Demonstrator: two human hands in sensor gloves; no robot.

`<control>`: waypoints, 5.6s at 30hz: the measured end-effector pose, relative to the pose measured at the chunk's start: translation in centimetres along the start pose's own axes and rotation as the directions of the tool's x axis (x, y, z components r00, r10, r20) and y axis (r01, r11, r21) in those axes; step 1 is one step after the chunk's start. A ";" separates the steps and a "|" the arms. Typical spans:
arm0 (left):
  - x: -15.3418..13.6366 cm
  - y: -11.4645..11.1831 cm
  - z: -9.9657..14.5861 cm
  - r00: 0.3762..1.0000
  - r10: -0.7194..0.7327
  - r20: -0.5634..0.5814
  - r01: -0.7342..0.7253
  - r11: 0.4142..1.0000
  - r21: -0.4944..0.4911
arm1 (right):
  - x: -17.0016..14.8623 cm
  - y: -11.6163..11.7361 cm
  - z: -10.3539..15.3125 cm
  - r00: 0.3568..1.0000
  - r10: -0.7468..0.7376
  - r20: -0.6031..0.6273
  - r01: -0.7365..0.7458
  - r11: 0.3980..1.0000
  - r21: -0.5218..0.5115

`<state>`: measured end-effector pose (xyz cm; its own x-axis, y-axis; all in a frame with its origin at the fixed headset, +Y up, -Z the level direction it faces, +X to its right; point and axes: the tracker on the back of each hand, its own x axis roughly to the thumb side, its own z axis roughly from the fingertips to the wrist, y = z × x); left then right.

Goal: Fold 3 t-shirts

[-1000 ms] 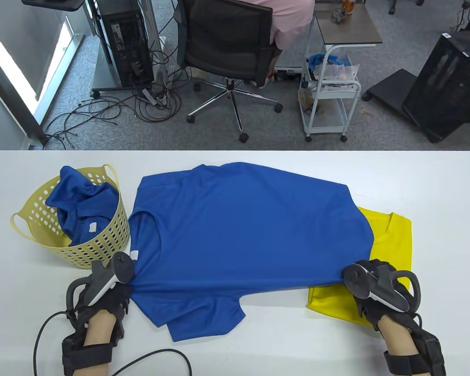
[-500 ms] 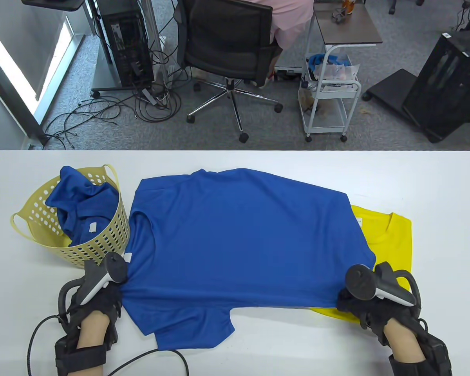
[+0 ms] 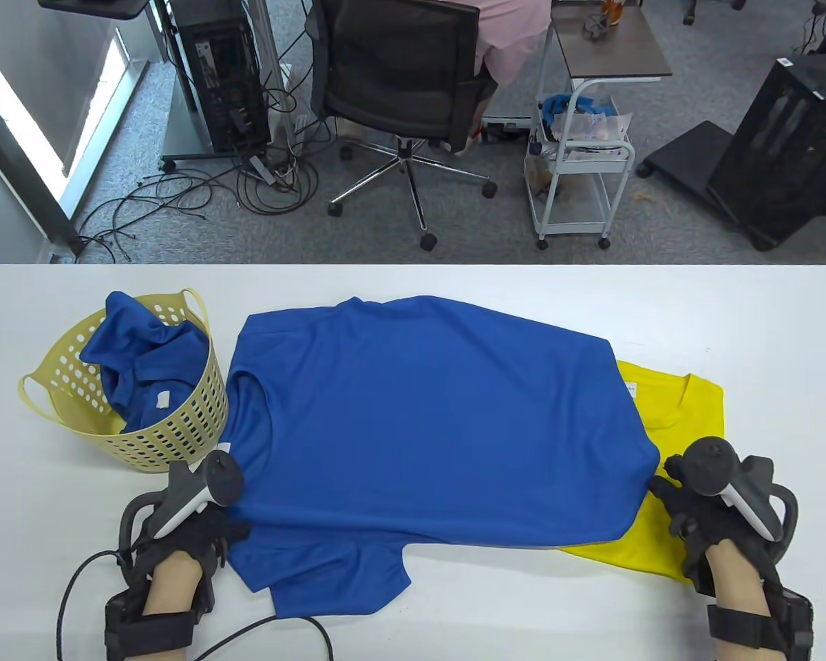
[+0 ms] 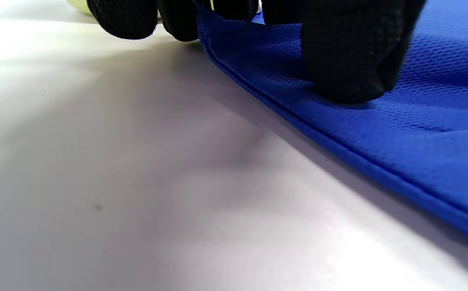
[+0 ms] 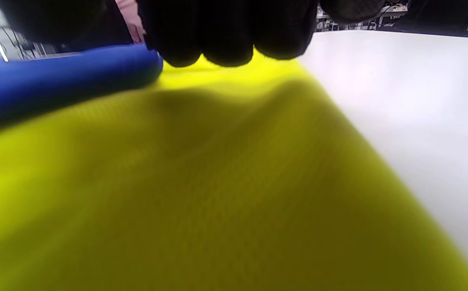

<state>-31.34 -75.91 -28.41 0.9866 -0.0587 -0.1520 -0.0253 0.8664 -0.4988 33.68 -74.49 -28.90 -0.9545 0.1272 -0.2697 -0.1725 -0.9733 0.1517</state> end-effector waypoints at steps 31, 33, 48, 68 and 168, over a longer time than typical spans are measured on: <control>-3.2 0.4 0.9 0.997 0.056 0.047 -0.062 0.989 0.137 | 3.1 -2.5 2.0 0.990 0.068 0.121 -0.044 0.980 -0.193; -3.3 0.7 1.0 0.996 0.066 0.064 -0.079 0.972 0.220 | 3.6 -1.7 1.5 0.985 0.086 0.150 -0.068 0.990 -0.121; -3.4 -0.2 -0.5 1.000 -0.013 -0.014 0.015 0.993 0.118 | 3.2 1.2 -0.8 0.984 0.145 0.107 -0.152 0.986 0.064; -5.5 -0.6 -1.0 0.993 0.089 -0.072 -0.077 0.985 0.155 | 3.3 2.3 -0.8 0.975 0.173 0.138 -0.164 0.984 -0.072; 22.3 -0.9 6.2 0.886 -0.202 0.417 -0.014 0.888 0.460 | 2.3 -2.3 2.5 0.933 -0.161 0.323 0.187 0.981 -0.051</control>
<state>-8.30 -74.92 -26.02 0.9467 -0.0203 0.3214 0.0379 0.9981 -0.0486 31.31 -71.50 -27.50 -0.9410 0.3371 0.0308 -0.3354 -0.9408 0.0494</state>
